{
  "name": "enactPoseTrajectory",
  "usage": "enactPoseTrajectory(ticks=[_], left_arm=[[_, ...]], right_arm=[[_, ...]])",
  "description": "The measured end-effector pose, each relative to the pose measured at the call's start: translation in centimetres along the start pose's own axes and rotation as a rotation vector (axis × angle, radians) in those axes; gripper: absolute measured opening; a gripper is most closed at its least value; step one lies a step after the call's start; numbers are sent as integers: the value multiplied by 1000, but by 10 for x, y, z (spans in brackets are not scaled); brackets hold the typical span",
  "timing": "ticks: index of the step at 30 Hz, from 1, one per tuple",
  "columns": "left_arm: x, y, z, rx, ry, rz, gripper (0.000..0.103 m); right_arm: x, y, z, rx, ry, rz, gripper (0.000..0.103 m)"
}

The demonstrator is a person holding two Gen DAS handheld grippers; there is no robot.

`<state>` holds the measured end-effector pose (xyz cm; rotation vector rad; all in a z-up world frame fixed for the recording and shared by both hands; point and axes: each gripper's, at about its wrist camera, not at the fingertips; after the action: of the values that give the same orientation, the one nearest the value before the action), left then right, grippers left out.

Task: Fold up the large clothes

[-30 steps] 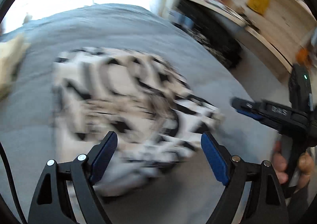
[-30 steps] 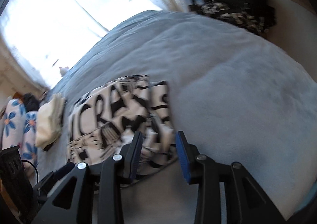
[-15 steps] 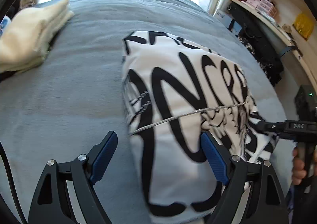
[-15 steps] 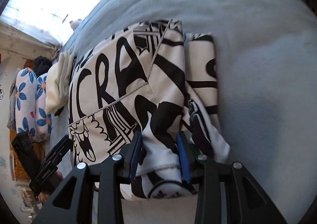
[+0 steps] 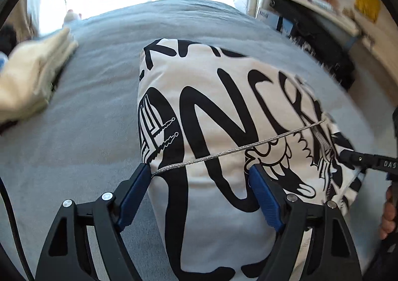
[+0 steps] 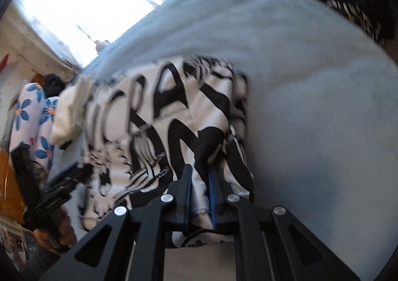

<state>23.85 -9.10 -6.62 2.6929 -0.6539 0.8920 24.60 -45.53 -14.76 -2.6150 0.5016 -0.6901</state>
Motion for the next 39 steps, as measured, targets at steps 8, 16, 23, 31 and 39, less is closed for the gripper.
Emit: enactPoseTrajectory(ticks=[8, 16, 23, 31, 39], left_arm=[[2, 0, -4, -5, -12, -30, 80], [35, -40, -10, -143, -19, -156, 81], [63, -66, 37, -208, -109, -267, 81], [79, -72, 56, -189, -96, -308, 78], [82, -37, 63, 25, -75, -147, 77]], right_arm=[[12, -21, -9, -51, -14, -41, 22], [70, -9, -15, 43, 76, 41, 62], [109, 31, 51, 135, -66, 229, 62], [114, 8, 32, 100, 39, 67, 8], [100, 9, 59, -68, -6, 34, 10]])
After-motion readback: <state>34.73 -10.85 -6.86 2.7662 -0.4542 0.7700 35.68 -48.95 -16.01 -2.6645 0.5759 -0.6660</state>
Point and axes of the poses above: each gripper's, at about its wrist camera, not at the fingertips, and z roughly the way its jaws point, y to its right, x to its top, and after that the axes turned 1 degree about z, right-handed
